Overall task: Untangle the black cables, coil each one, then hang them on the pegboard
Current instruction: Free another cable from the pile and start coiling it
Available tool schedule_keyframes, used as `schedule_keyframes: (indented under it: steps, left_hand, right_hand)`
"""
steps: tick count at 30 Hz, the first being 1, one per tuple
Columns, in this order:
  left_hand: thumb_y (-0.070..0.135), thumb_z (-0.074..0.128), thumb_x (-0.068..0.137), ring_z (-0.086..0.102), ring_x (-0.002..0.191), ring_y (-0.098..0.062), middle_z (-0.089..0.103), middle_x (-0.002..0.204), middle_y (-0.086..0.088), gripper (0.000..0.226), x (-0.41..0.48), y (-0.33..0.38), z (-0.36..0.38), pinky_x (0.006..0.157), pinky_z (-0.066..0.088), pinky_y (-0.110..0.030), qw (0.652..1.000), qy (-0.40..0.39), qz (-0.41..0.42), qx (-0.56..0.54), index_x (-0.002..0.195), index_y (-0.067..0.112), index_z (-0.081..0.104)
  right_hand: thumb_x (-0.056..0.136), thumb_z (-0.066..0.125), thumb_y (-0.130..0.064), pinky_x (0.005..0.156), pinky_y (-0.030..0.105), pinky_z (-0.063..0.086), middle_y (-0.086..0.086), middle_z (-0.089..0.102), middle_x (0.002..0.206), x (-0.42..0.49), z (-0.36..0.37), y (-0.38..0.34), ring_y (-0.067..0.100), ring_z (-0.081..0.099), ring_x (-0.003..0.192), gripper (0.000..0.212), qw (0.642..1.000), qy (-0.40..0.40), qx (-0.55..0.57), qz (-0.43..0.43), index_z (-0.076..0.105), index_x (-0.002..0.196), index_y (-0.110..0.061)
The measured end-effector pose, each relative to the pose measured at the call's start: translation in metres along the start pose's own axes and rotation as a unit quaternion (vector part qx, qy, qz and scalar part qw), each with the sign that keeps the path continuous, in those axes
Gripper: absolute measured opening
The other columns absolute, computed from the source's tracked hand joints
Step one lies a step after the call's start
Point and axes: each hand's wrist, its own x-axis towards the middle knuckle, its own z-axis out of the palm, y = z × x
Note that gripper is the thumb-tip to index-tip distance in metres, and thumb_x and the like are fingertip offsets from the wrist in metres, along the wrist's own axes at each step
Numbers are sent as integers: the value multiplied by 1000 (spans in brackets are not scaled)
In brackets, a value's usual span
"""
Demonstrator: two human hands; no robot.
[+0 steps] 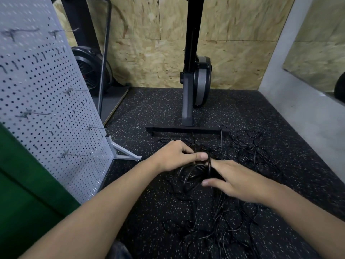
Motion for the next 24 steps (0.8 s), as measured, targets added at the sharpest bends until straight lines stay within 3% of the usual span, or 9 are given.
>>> schedule_keyframes:
  steps: [4, 7, 11, 13, 15, 17, 20, 22, 24]
  left_hand:
    - [74, 55, 92, 42, 46, -11, 51, 50, -6, 79, 2, 4, -2, 52, 35, -26, 998, 57, -8, 6, 71, -1, 70]
    - [63, 48, 101, 47, 40, -6, 57, 49, 0, 69, -1, 6, 2, 46, 35, -21, 991, -24, -57, -118, 53, 17, 65]
    - [59, 40, 106, 59, 45, -11, 66, 69, -13, 62, -3, -1, 6, 35, 28, -17, 925, -133, -138, -329, 72, 19, 71]
    - [42, 32, 112, 53, 42, -7, 66, 67, -10, 55, -3, 2, 6, 30, 28, -12, 870, -151, -166, -439, 83, 10, 66]
    - [26, 28, 111, 59, 50, -7, 63, 65, -7, 45, -2, 7, 8, 27, 30, -12, 833, -155, -174, -501, 87, 3, 59]
    - [23, 27, 111, 67, 55, -11, 66, 68, -6, 47, -3, 10, 13, 26, 30, -11, 814, -163, -182, -527, 87, 0, 59]
    - [22, 29, 110, 70, 54, -11, 72, 79, -9, 58, -4, 13, 17, 27, 31, -10, 795, -182, -181, -549, 77, 2, 71]
    - [17, 34, 102, 61, 49, -8, 68, 77, -6, 50, -5, 12, 19, 28, 31, -10, 785, -197, -166, -563, 75, 6, 74]
    - [16, 38, 99, 46, 43, -3, 55, 69, 0, 43, -6, 9, 22, 29, 30, -11, 779, -215, -139, -573, 76, 8, 73]
  right_hand:
    - [87, 39, -81, 81, 42, 57, -15, 64, 99, 0, -9, 8, 4, 65, 86, 51, 998, 56, -25, 35, 51, 108, -35]
    - [93, 40, -73, 76, 39, 56, -16, 62, 92, -1, -9, 6, 4, 63, 80, 41, 996, 81, -30, 29, 46, 105, -35]
    - [100, 48, -60, 70, 39, 54, -13, 64, 89, -3, -2, 4, 9, 62, 79, 25, 991, 124, 50, -20, 49, 104, -34]
    - [102, 50, -54, 72, 38, 53, -10, 66, 90, -2, -1, 2, 12, 63, 83, 25, 980, 169, 97, -41, 52, 108, -30]
    - [104, 53, -45, 76, 28, 51, -13, 68, 97, -1, -1, 0, 11, 66, 93, 22, 967, 212, 124, -65, 56, 110, -25]
    - [104, 54, -39, 75, 15, 46, -19, 67, 99, 0, 0, -2, 5, 65, 96, 17, 958, 242, 129, -79, 56, 108, -22]
    - [104, 52, -37, 76, 9, 42, -24, 66, 102, -1, 5, -5, -1, 64, 94, 10, 951, 274, 115, -86, 55, 108, -28]
    - [103, 52, -34, 75, 7, 42, -29, 66, 101, -1, 6, -10, -5, 64, 93, 6, 944, 294, 125, -85, 53, 109, -35]
    - [103, 53, -30, 67, 7, 42, -33, 66, 91, 0, 3, -13, -7, 63, 76, 9, 931, 324, 148, -75, 53, 111, -35]
